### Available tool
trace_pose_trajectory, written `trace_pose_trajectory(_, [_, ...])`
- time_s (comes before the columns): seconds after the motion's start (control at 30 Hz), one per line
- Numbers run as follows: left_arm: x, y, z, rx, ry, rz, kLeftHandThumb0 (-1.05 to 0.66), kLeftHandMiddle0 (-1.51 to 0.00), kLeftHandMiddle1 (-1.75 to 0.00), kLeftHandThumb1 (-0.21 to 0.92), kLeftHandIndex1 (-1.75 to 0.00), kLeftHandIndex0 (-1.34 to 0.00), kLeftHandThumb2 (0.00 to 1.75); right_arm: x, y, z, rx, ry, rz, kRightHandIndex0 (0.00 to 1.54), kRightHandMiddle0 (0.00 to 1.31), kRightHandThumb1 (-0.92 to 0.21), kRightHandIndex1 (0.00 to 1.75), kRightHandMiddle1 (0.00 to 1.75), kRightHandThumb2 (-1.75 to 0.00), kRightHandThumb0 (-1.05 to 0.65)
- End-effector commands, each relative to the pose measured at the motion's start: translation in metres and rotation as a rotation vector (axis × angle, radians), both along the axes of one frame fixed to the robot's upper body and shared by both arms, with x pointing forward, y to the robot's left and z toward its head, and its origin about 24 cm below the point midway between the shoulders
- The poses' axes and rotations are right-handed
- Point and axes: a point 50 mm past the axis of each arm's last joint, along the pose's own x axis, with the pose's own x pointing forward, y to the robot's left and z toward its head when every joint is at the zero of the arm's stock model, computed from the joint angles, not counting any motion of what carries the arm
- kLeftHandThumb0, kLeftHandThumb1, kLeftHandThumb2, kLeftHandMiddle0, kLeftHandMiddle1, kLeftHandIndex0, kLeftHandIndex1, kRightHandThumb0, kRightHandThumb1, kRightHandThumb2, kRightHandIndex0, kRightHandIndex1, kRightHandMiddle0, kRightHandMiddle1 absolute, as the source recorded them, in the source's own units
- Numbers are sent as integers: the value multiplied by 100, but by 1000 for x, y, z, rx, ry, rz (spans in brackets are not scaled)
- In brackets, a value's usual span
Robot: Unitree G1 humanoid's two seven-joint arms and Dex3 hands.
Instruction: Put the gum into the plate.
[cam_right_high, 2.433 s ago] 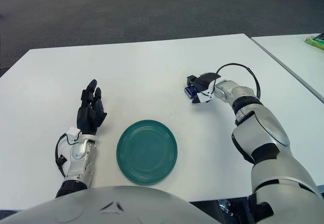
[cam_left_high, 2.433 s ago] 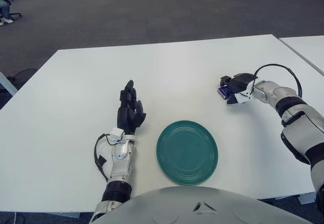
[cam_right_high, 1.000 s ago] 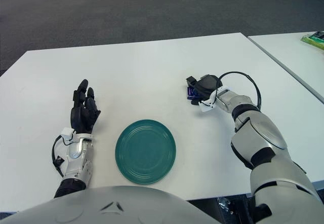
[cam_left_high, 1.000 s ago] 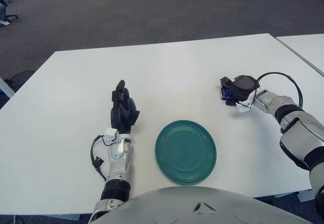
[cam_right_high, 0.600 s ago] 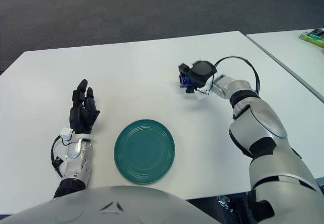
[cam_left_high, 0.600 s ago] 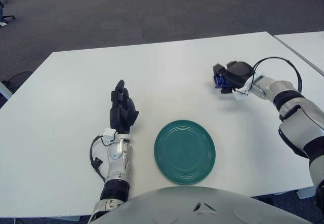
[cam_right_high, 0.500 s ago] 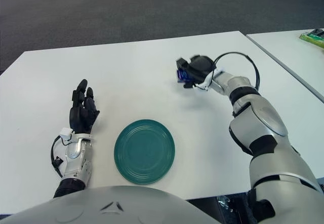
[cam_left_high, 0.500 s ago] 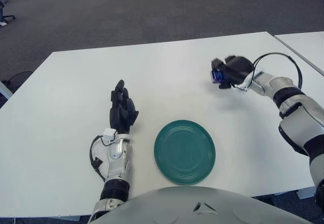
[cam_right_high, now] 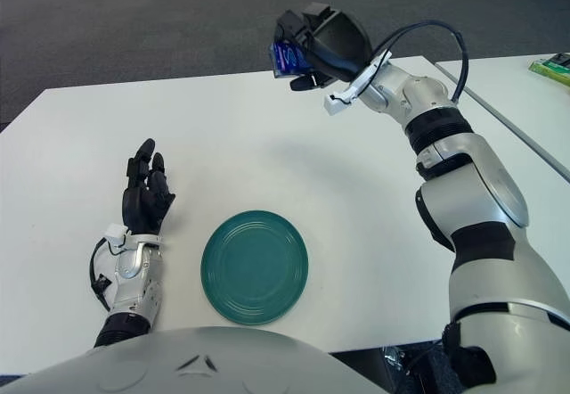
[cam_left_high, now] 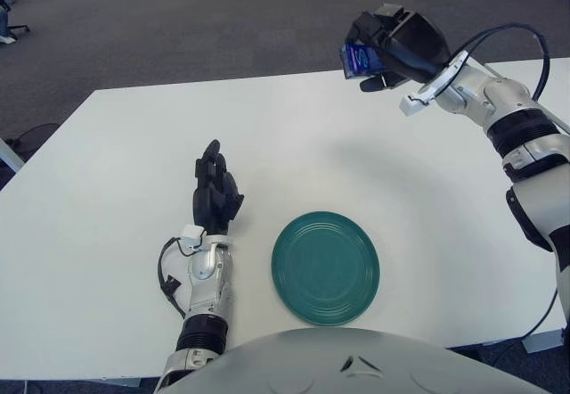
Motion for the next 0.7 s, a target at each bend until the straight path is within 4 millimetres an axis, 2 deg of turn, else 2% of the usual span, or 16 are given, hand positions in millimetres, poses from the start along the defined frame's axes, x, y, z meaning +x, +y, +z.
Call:
trace_pose_trajectory(0.0, [-46,-19,-57,-140,279,54,-90,-16,0,92,-62,0,69,-14,13,-2,18,30,103,115,51,-45,175,175,-115,-44])
trace_pose_trajectory(0.3, [-46,-18,-58,-154,286,52,-89,-17,-1,92,-66,0,72,-41,37,-11,-44,4,233,117,51,-45,175,175,-115,-44])
trace_pose_trajectory(0.43, [-46,-19,-60,-167,301,59,-85,-18,-1,92,-66,0,76,-63,54,-22,-134,-20,302,115,50,-46,175,175,-113,-44])
trace_pose_trajectory(0.67, [-46,-20,-61,-159,306,49,-82,-19,-1,92,-67,0,81,-84,62,-31,-217,28,390,113,49,-47,175,175,-112,-43])
